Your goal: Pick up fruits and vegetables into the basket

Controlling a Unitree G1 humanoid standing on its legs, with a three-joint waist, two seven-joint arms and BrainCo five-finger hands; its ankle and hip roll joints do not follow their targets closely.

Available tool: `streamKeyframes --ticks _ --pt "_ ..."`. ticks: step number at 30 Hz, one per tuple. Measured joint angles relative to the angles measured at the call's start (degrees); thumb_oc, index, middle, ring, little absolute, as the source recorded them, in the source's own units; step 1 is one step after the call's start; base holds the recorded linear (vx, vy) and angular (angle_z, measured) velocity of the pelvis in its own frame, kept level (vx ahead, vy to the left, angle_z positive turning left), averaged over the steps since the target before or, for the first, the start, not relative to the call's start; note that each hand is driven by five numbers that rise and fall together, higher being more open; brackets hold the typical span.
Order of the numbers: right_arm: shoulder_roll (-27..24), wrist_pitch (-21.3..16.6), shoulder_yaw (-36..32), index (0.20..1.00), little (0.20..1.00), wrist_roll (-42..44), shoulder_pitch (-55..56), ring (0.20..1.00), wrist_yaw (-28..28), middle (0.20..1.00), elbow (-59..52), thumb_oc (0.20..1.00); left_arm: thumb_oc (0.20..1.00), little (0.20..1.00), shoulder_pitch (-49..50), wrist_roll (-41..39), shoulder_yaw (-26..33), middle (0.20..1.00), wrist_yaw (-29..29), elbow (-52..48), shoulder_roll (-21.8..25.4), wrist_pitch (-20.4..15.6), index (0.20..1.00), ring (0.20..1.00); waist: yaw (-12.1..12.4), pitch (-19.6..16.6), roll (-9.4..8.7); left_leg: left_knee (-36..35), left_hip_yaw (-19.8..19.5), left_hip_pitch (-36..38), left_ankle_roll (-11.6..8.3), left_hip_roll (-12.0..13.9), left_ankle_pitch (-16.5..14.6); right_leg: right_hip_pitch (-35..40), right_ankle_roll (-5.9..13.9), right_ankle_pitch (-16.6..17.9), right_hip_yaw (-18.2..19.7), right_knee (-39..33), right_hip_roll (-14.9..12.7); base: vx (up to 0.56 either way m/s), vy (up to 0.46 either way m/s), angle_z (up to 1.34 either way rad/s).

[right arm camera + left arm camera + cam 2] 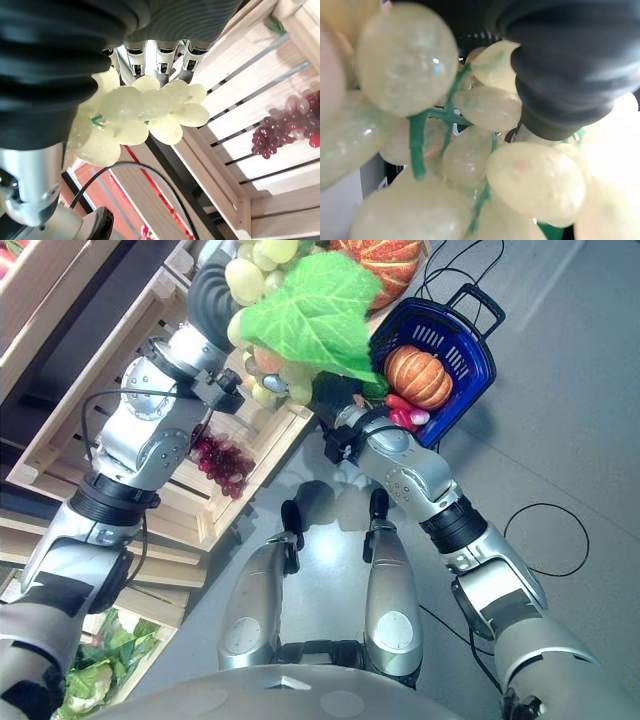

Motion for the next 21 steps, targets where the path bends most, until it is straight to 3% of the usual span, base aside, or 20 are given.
streamKeyframes --ticks 9,10,11,21 --pt "0.5 -3.4 0.6 1.000 1.000 4.0 0.1 1.000 2.0 1.000 1.1 1.000 0.200 0.200 0.6 -9.8 -0.3 0.200 -4.0 -0.5 -3.4 -0.2 0.200 0.200 0.2 -0.2 -0.32 0.0 -0.3 -0.1 -0.01 0.0 0.0 0.0 -0.02 0.0 -0.2 -0.1 0.0 0.00 0.000 0.00" --pt "0.5 -4.0 0.7 0.473 0.473 4.5 0.1 0.473 2.3 0.473 1.1 0.473 0.200 0.200 0.6 -10.1 -0.3 0.200 -4.0 -0.8 -3.6 -0.2 0.200 0.200 0.2 -0.2 -0.32 0.0 -0.3 -0.2 -0.01 0.0 0.0 0.0 -0.01 0.0 -0.3 -0.1 0.0 0.00 0.000 0.00" --pt "0.5 -4.4 0.7 0.200 0.200 4.7 0.1 0.200 2.6 0.200 1.1 0.200 0.200 0.200 0.6 -10.3 -0.3 0.200 -4.0 -1.0 -3.7 -0.2 0.200 0.200 0.3 -0.2 -0.33 0.0 -0.4 -0.3 -0.01 0.0 0.0 0.0 -0.02 0.0 -0.4 -0.2 0.0 0.00 0.000 0.00" --pt "0.5 -9.0 1.3 0.200 0.200 4.4 0.1 0.200 1.4 0.200 2.6 0.200 0.200 0.200 1.3 -15.9 -1.8 0.200 -2.6 -2.3 -5.4 0.3 0.200 0.200 0.4 -0.2 -0.34 -0.1 -0.5 -0.8 -0.04 0.0 0.0 -0.2 -0.16 -0.1 -0.6 -0.6 0.0 -0.01 -0.003 0.00"
